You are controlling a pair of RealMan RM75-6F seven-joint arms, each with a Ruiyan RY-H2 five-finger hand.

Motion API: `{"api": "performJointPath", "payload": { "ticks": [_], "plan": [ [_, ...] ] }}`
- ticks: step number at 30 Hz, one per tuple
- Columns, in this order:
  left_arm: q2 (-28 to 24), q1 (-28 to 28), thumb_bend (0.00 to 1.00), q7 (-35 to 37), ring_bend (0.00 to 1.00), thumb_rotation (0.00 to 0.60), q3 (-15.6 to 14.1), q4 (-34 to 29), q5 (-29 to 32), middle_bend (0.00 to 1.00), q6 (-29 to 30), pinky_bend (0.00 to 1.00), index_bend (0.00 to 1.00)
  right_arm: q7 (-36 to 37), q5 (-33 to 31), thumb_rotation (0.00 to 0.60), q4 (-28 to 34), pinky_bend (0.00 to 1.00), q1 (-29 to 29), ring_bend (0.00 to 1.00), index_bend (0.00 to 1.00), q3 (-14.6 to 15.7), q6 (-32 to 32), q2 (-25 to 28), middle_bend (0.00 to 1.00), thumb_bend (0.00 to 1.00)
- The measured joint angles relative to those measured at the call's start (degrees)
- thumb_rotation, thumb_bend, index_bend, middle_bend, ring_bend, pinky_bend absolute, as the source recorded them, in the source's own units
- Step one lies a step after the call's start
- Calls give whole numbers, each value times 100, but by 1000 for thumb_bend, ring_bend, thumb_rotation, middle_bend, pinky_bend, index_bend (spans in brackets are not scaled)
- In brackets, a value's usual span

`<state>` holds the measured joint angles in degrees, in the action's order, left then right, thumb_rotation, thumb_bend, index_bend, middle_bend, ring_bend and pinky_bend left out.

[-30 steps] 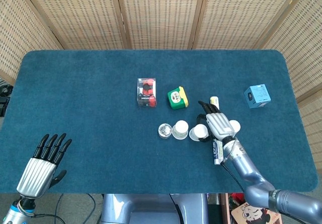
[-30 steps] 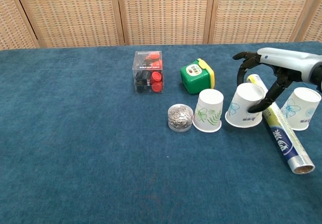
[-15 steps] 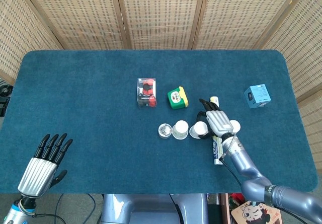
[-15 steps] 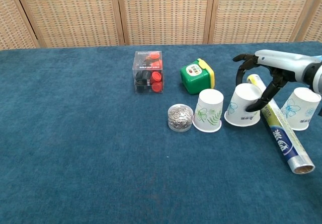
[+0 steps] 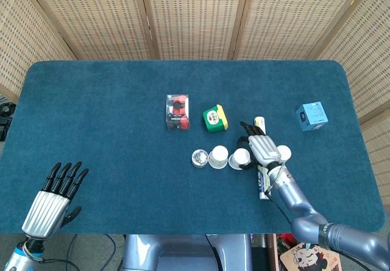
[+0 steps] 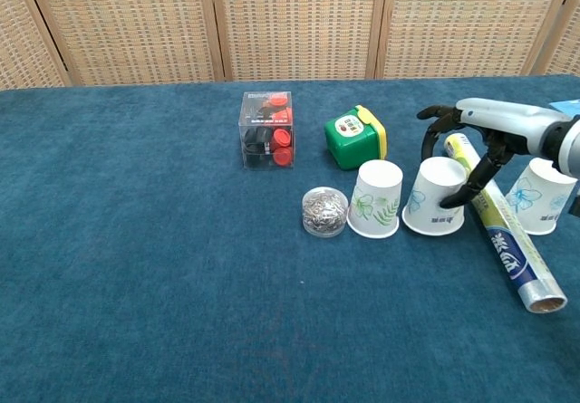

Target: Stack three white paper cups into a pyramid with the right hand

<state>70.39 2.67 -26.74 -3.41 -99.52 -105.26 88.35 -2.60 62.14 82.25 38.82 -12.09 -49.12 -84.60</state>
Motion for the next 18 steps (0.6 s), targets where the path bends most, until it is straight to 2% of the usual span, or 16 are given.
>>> {"api": "performJointPath", "payload": {
  "ticks": [5, 13, 18],
  "plan": [
    [6, -1, 207, -6, 0, 600, -7, -4, -20, 0, 6, 0, 0, 69, 41, 600, -6, 0, -11, 0, 365, -2, -39, -5, 0, 131],
    [1, -7, 207, 4, 0, 600, -10, -4, -38, 0, 27, 0, 0, 45, 60, 600, 28, 0, -20, 0, 326, 12, -78, 17, 0, 131],
    [-6, -3, 206, 24, 0, 600, 1, 2, -20, 0, 26, 0, 0, -142, -14, 600, 317, 0, -33, 0, 302, 8, -136, 206, 0, 132]
  ]
}}
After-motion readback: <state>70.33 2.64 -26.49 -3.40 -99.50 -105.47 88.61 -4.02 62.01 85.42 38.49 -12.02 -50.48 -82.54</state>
